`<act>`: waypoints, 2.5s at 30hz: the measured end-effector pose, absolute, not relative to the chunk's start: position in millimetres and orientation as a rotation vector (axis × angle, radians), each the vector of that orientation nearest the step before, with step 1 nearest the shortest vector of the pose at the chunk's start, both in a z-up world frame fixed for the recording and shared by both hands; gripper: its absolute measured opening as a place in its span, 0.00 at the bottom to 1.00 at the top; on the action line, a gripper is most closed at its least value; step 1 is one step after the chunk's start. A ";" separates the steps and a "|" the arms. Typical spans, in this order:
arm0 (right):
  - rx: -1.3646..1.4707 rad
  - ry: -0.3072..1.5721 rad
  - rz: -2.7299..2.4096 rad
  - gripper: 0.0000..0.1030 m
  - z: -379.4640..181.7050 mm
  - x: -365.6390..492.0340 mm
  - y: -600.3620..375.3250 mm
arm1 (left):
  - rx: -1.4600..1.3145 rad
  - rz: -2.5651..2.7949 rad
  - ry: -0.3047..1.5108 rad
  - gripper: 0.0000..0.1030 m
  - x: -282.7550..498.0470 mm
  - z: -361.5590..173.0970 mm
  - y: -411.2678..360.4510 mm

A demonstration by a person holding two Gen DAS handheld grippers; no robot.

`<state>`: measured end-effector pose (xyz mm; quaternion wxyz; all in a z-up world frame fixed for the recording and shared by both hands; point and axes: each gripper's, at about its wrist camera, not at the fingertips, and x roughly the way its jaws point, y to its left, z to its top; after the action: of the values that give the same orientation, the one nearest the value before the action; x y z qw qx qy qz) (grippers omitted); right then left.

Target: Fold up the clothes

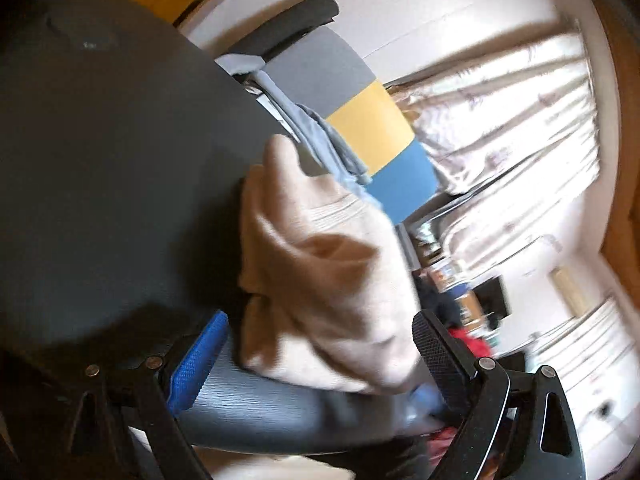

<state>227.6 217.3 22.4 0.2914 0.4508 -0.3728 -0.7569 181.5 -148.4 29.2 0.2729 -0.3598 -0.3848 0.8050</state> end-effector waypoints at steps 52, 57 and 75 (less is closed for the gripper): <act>1.316 -0.479 -2.477 0.29 34.6 234.2 230.2 | -1.176 2.405 -0.597 0.57 117.4 45.8 -76.4; 1.256 0.003 -2.644 0.27 20.4 258.3 200.7 | -1.238 2.486 -0.540 0.41 109.6 37.5 -82.9; 1.273 -0.200 -2.845 0.00 17.4 257.2 227.7 | -1.181 2.648 -0.096 0.64 123.2 12.6 -47.9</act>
<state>257.2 227.7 17.4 0.0093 0.4076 -0.0641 -0.9109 123.2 -47.9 12.6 0.1201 -0.4040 -0.0327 0.9062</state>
